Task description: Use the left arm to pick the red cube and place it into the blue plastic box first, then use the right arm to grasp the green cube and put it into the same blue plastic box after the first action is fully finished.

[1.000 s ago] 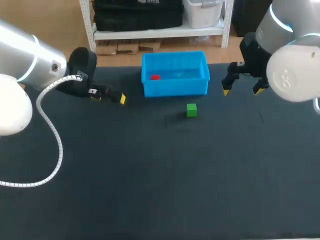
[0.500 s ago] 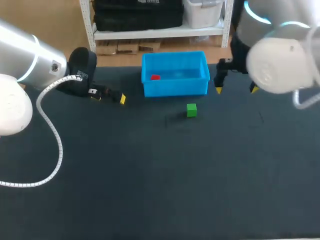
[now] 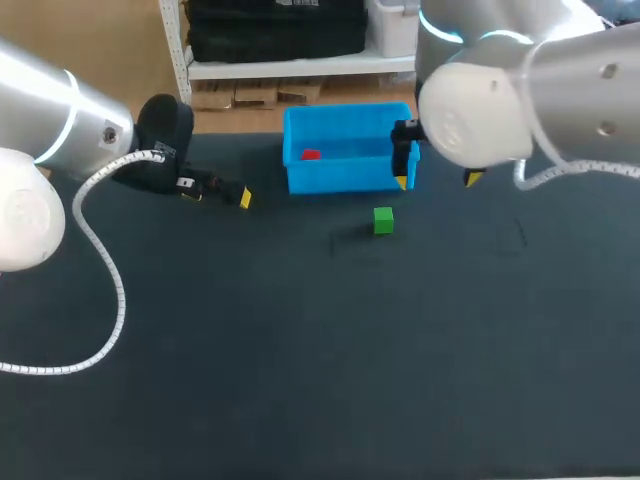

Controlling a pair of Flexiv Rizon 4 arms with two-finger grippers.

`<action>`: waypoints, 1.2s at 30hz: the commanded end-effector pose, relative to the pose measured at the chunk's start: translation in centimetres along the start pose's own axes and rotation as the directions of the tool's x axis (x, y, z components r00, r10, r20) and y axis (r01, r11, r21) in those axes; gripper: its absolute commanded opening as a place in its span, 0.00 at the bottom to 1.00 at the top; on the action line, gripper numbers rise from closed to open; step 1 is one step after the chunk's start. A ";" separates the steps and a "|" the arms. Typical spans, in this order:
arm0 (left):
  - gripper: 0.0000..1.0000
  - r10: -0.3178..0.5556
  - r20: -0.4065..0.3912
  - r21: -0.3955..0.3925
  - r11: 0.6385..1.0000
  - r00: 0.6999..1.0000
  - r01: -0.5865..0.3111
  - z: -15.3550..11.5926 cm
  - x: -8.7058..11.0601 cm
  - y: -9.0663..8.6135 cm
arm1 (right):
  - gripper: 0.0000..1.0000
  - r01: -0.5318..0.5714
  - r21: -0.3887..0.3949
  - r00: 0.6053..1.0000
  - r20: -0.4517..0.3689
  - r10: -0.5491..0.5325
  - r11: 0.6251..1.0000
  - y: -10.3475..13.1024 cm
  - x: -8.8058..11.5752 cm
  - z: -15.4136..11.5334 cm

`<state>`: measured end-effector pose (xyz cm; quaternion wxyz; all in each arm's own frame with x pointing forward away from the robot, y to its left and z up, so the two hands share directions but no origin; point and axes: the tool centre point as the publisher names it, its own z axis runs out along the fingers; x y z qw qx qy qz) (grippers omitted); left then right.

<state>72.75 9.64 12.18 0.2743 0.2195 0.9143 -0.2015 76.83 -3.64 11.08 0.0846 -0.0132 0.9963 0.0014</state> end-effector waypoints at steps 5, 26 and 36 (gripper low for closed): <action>1.00 0.001 0.003 0.004 1.000 1.000 -0.001 0.1 0.0 0.1 | 1.00 0.021 -0.002 0.999 -0.028 -0.021 1.000 2.0 -2.0 1.7; 1.00 0.001 0.003 0.004 1.000 1.000 -0.001 0.1 0.0 0.1 | 1.00 0.098 -0.038 0.995 -0.027 -0.099 0.994 4.6 -4.0 6.4; 1.00 0.001 0.003 0.004 1.000 1.000 -0.001 0.1 0.0 0.1 | 1.00 0.112 -0.050 0.992 -0.045 -0.114 0.992 5.3 -3.9 8.8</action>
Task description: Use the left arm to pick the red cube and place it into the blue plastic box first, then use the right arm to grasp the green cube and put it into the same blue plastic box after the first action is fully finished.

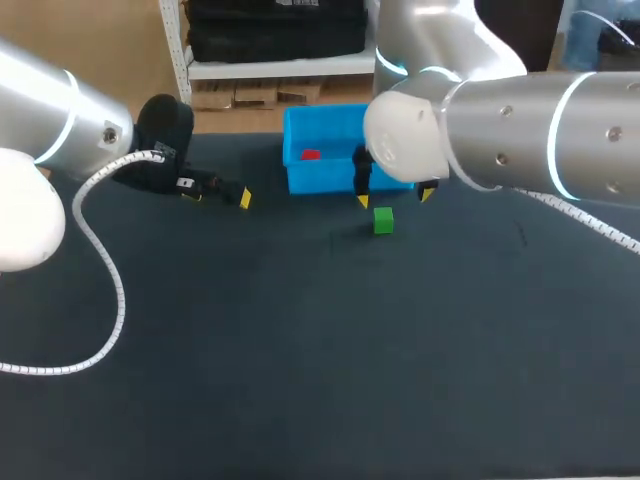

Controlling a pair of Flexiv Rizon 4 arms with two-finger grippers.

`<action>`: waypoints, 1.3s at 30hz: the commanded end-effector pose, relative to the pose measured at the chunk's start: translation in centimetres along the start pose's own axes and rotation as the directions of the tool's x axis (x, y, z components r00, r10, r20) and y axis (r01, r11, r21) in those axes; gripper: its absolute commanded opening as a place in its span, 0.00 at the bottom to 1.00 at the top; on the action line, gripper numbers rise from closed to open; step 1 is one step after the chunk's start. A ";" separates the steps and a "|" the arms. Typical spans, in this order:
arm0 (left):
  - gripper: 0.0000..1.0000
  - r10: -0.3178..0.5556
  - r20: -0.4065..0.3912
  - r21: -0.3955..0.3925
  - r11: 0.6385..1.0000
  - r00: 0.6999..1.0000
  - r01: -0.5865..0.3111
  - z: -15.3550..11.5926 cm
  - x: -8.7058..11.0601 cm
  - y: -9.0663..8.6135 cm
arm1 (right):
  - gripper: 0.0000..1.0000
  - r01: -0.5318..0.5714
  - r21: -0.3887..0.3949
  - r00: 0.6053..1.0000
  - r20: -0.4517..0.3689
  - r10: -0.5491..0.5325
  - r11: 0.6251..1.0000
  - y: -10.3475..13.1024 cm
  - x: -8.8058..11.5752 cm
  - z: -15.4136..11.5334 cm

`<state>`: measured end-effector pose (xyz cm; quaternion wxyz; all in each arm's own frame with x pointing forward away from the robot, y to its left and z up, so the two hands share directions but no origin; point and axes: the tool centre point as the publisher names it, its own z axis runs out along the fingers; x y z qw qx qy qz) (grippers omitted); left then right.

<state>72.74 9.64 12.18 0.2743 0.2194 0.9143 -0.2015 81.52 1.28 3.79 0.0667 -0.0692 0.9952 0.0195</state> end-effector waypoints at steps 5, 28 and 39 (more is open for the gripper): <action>1.00 0.001 0.003 0.004 1.000 1.000 -0.001 0.1 0.0 0.1 | 1.00 0.023 0.011 0.999 -0.043 -0.023 1.000 1.1 -0.1 2.0; 1.00 0.001 0.003 0.004 1.000 1.000 -0.001 0.1 0.0 0.1 | 1.00 -0.007 0.022 0.998 -0.065 0.008 1.000 1.0 1.6 3.5; 1.00 0.001 0.003 0.004 1.000 1.000 -0.001 0.1 0.0 0.1 | 0.00 -0.004 0.063 0.997 -0.071 0.008 0.998 0.9 1.6 3.6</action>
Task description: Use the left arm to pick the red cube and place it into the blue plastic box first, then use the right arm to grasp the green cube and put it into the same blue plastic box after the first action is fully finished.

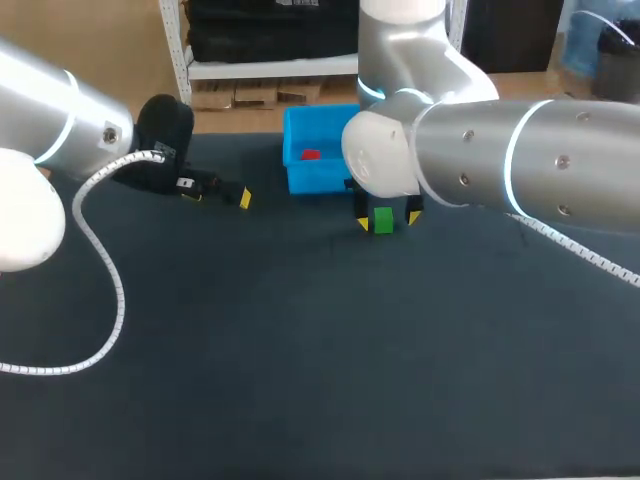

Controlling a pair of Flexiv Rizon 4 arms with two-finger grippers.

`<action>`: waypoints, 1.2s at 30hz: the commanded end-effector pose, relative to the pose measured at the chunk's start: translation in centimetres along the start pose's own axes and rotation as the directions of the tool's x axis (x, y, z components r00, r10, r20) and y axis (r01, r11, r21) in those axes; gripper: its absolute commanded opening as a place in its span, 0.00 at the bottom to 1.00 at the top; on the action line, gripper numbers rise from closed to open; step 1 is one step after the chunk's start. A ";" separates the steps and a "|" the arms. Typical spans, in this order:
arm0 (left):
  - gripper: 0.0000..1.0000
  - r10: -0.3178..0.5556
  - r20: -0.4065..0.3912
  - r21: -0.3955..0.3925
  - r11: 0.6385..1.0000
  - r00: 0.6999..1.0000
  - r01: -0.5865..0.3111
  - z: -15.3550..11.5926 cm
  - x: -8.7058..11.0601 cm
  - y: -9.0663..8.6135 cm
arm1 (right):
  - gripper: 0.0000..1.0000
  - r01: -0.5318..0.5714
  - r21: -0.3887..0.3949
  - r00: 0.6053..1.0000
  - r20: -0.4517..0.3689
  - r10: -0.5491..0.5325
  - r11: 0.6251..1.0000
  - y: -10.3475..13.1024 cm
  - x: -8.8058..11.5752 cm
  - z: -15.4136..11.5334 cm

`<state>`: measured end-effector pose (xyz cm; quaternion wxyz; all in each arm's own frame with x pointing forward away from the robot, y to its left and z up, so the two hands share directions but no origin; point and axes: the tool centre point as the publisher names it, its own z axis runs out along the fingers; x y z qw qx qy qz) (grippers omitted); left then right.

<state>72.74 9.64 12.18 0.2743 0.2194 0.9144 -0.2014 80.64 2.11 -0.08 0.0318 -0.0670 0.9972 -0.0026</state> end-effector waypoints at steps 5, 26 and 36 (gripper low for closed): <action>1.00 0.001 0.003 0.005 1.000 1.000 -0.001 0.1 0.0 0.1 | 0.00 -0.021 0.009 1.000 0.007 0.021 1.000 0.0 0.5 -0.2; 1.00 0.001 0.003 0.005 1.000 1.000 -0.001 0.1 0.0 0.1 | 0.00 -0.047 0.029 0.989 0.143 0.042 0.998 -0.8 0.8 -5.2; 1.00 0.001 0.003 0.005 1.000 1.000 -0.001 0.1 0.0 0.1 | 0.00 -0.041 0.056 0.957 0.289 0.023 0.998 -0.7 0.8 -11.9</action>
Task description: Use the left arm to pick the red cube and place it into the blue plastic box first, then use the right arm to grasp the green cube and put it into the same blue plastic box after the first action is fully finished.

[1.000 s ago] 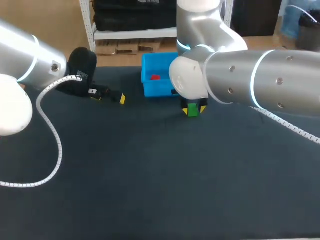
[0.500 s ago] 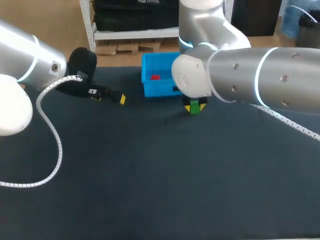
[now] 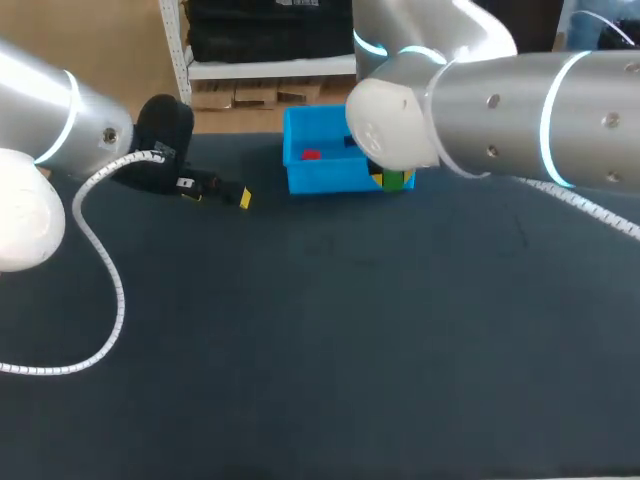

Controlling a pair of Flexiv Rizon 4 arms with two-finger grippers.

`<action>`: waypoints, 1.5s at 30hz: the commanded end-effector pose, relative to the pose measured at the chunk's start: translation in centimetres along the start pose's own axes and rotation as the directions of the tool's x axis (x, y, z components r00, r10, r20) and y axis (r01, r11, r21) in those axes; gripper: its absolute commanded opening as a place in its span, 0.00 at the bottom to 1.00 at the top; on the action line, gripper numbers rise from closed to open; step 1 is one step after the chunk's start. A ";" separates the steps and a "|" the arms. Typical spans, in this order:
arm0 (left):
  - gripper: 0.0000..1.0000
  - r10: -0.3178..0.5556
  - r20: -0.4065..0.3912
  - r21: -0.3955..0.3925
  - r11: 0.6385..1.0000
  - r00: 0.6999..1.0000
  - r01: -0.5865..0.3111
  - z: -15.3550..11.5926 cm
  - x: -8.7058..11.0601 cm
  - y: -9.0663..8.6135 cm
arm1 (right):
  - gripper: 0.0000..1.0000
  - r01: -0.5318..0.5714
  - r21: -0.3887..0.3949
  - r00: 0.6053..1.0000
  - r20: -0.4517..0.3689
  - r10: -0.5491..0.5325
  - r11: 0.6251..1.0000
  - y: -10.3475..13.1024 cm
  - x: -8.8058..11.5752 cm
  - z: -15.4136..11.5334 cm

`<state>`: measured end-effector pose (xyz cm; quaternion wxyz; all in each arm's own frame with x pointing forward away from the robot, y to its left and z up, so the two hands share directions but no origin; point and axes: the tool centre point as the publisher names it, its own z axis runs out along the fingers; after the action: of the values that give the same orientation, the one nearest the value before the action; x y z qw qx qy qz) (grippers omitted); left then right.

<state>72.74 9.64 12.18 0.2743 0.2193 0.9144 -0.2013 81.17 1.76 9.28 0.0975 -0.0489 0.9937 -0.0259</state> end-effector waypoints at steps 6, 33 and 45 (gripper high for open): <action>1.00 0.002 0.003 0.005 1.000 1.000 -0.002 0.1 0.0 0.1 | 0.00 0.005 0.016 0.972 0.234 -0.009 1.000 -0.6 1.3 -6.2; 1.00 0.002 0.003 0.005 1.000 1.000 -0.002 0.1 0.0 0.1 | 0.00 0.020 -0.002 0.950 0.310 -0.018 1.000 -0.5 1.0 -8.2; 1.00 0.002 0.003 0.005 1.000 1.000 -0.002 0.1 0.0 0.1 | 0.00 0.064 -0.004 0.949 0.310 -0.060 0.998 -0.5 -3.3 -6.8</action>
<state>72.74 9.63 12.18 0.2743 0.2193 0.9144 -0.2013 81.79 1.72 17.17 0.2522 -0.0834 0.9640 -0.0102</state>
